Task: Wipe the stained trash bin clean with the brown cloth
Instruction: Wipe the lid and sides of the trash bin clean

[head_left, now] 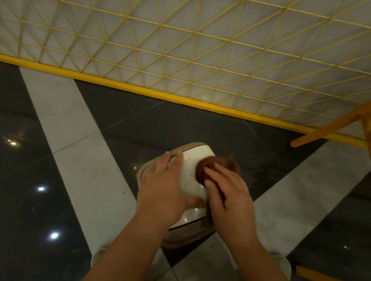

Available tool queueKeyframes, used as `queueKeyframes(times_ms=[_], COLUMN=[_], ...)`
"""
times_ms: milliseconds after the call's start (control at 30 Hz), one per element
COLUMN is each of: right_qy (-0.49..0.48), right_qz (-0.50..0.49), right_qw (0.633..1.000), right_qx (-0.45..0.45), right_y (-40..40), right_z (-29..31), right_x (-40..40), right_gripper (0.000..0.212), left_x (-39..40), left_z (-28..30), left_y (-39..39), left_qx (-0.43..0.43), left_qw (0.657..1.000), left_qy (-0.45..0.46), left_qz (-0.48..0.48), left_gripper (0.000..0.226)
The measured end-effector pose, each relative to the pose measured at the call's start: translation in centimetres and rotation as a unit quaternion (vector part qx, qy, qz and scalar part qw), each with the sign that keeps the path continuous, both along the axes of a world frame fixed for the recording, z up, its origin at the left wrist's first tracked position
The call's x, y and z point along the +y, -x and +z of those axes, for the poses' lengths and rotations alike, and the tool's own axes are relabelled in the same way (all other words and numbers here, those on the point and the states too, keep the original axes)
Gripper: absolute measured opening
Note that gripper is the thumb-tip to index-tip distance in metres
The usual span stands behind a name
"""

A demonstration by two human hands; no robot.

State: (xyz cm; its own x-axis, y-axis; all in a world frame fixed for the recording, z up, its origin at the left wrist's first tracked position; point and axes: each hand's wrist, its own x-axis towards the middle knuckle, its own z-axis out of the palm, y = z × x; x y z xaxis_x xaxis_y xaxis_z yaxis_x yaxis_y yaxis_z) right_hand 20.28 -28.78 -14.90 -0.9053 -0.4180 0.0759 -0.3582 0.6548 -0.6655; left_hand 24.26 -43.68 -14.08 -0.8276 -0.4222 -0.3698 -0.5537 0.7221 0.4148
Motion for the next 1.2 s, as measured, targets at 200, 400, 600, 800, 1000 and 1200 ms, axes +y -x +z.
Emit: queueKeyframes(times_ms=[200,400,600,800,1000,1200], right_qy=[0.09,0.124,0.007,0.075,0.098,0.031], right_qz=[-0.05,-0.188,-0.02,-0.055,-0.136,-0.088], right_qw=[0.969,0.91,1.0,0.969,0.927,0.936], right_qx=[-0.226,-0.348,-0.01,-0.23,-0.336,-0.338], right_y=[5.9,4.5,0.0,6.4,4.4,7.4], right_z=[0.0,-1.0,-0.1,-0.1,-2.5,-1.7], right_x=[-2.7,0.3,-0.4,-2.7,1.6,0.2], right_gripper=[0.029,0.025,0.03,0.029,0.021,0.027], left_x=[-0.1,-0.3,-0.2,-0.2,-0.4,-0.5], left_z=[-0.8,-0.6,-0.6,-0.1,0.0,-0.2], left_y=[0.1,0.5,0.1,0.1,0.4,0.7], left_qx=[-0.012,-0.031,-0.002,-0.008,-0.03,-0.042], left_qw=[1.0,0.999,1.0,1.0,1.0,0.999], left_qy=[0.004,0.016,-0.008,-0.004,0.004,-0.005], left_qz=[0.011,0.004,0.008,0.006,0.008,0.008], left_gripper=[0.123,0.123,0.123,0.122,0.122,0.127])
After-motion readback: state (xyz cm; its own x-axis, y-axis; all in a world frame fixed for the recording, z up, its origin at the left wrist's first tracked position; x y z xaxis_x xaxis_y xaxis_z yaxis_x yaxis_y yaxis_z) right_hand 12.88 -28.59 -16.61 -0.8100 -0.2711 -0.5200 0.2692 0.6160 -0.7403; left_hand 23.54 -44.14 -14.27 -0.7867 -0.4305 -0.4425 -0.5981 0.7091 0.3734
